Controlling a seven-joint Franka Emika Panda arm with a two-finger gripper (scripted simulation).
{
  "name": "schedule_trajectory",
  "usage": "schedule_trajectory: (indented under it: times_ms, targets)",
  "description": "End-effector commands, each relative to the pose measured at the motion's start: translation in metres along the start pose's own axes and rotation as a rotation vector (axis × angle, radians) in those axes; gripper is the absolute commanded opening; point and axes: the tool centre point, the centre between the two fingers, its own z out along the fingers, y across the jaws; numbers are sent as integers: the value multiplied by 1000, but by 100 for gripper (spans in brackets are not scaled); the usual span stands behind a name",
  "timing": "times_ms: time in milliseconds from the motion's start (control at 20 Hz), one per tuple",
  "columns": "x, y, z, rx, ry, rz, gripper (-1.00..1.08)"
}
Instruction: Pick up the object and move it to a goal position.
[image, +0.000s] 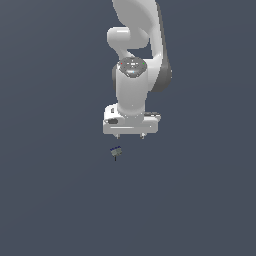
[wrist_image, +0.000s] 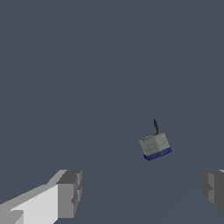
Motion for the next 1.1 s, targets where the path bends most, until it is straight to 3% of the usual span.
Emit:
schedule_trajectory:
  times_ms: [0,1050]
  targets:
    - [0,0,0,0,0,0,100]
    - [0,13,5,1,11,-47,100]
